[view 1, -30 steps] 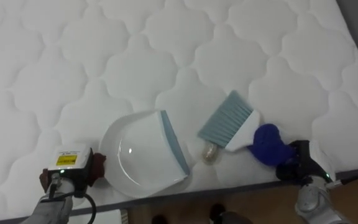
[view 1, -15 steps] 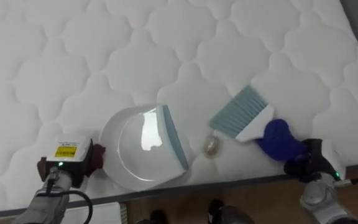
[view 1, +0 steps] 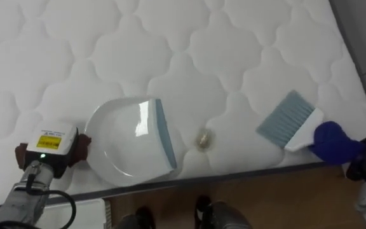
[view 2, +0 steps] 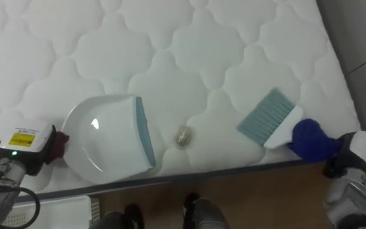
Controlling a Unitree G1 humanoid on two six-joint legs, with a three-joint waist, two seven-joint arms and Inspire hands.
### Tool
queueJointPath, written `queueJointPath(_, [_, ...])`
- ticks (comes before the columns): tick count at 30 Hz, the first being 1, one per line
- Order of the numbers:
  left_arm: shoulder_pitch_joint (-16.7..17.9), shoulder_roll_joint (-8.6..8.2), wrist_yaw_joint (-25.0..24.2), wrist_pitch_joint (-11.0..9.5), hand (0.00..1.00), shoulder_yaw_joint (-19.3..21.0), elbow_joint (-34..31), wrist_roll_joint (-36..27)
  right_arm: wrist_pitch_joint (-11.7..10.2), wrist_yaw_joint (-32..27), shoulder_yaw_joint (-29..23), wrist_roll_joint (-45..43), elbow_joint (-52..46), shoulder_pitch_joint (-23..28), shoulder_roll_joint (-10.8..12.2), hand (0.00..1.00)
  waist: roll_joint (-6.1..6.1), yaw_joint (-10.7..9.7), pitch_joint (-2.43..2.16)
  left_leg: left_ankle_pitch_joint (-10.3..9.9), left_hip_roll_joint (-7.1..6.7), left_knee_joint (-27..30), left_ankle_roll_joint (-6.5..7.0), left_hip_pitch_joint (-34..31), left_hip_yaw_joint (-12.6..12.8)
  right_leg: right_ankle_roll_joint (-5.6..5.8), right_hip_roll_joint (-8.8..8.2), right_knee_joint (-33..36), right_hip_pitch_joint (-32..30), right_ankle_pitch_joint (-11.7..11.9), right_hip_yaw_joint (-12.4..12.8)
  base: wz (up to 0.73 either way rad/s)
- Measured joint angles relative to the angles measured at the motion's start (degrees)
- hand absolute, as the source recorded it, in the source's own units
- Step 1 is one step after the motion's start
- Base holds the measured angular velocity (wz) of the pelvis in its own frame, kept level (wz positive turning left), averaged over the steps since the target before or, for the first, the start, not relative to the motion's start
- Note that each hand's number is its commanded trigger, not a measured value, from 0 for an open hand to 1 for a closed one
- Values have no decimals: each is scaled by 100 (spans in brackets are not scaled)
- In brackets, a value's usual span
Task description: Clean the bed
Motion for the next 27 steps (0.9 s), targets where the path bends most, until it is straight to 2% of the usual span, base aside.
queueJointPath(4, [-34,151,-3,27,100,-59,-94,-9,139,5,164,-653,-1,-210,-238,100,-121,11,39,6,10,-3,-9,-19,5,-14,8,5,-23,4,1,0])
queueJointPath(7, [-113,173,-28,36,100,-127,-89,-10,243,13,341,-1173,-10,-298,-370,100,-189,35,37,3,17,-4,-10,-8,-13,-13,16,-29,17,5,-22,1])
queueJointPath(11, [-227,175,-55,35,100,-137,-92,175,420,116,365,-1975,-30,-381,-406,100,-263,159,49,-1,14,-3,-12,-12,-21,-6,20,-37,13,9,-20,0])
queueJointPath(15, [-281,175,-88,37,100,-117,-91,329,556,207,470,-2782,-276,-429,-516,100,-270,206,50,-3,65,4,-19,-12,-16,-34,64,-105,38,53,-39,-6])
queueJointPath(20, [-337,175,-196,38,100,-121,-35,336,666,673,1043,-3632,-828,-434,-745,100,-276,347,69,-20,231,14,-72,54,-40,-92,220,-363,225,158,-123,-7])
queueJointPath(27, [-434,191,-279,15,100,-143,65,327,753,1224,1591,-4337,-1157,-781,-809,100,-291,394,80,-28,291,11,-90,55,-9,-104,296,-401,230,188,-98,-3])
